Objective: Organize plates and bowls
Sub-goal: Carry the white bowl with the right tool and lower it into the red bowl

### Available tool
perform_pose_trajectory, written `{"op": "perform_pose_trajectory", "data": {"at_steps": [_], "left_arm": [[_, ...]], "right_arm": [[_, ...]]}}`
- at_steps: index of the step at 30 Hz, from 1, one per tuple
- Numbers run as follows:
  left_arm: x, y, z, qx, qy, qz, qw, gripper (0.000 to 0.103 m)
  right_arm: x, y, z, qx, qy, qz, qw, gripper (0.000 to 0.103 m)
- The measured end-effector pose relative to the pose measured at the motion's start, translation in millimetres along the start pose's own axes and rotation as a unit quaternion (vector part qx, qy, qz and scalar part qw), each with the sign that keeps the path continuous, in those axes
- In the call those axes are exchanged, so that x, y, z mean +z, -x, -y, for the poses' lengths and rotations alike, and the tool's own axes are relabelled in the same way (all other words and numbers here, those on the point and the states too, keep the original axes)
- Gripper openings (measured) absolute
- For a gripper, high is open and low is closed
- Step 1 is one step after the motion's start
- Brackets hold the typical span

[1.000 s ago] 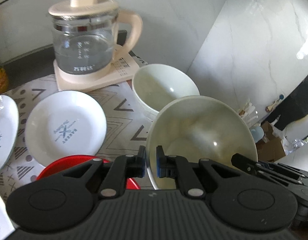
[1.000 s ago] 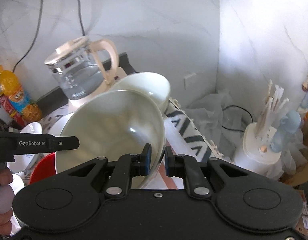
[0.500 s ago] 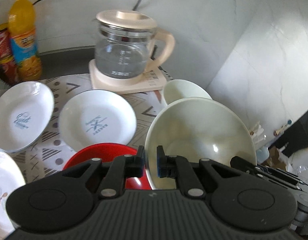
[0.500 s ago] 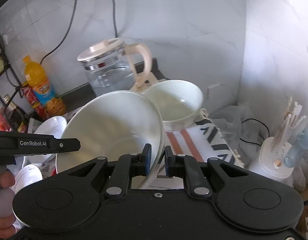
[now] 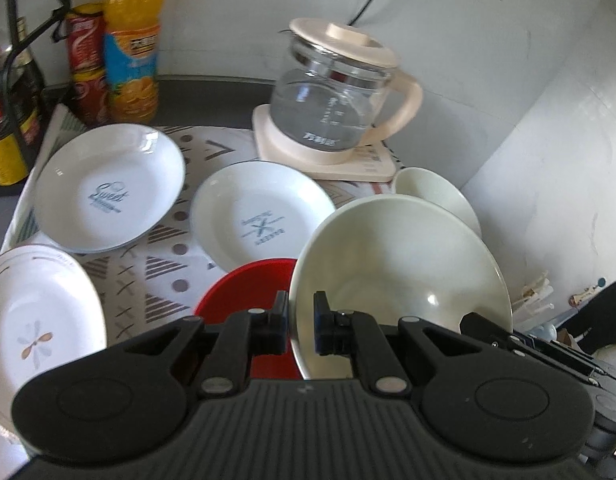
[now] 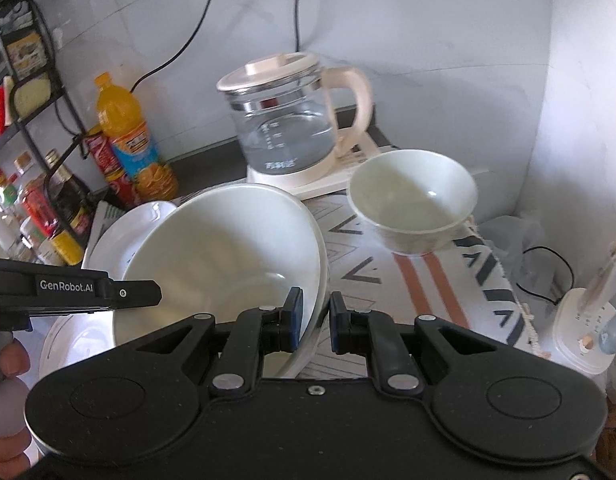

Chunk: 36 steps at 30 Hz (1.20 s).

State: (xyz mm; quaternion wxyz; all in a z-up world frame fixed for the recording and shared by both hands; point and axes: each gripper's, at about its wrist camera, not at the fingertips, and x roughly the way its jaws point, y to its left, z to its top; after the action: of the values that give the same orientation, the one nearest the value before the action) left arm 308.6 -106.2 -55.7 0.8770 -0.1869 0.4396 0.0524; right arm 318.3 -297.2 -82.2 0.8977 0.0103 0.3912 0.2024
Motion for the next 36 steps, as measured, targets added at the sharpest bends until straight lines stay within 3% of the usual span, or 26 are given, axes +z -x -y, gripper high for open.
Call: {"op": "perform_pose_trajectory", "data": {"at_steps": [16,32,36], "left_arm": [[-12,-11,-30,0.041,0.033,-0.038,0.9979,0.014],[-16,-40,-34,0.058,0.018,-0.084,0.9946,0.015],[-16,-42,-34,0.069,0.015,-0.086,0.9938,0.022]], "right_arm": [[-9,-30,-23,0.015,0.035,-0.048,0.998,0.014],[-17,-55,-21,0.007,0.038,-0.084,0.996,0.014],[-15,-57,-21,0.003,0.038,-0.08,0.996,0.007]]}}
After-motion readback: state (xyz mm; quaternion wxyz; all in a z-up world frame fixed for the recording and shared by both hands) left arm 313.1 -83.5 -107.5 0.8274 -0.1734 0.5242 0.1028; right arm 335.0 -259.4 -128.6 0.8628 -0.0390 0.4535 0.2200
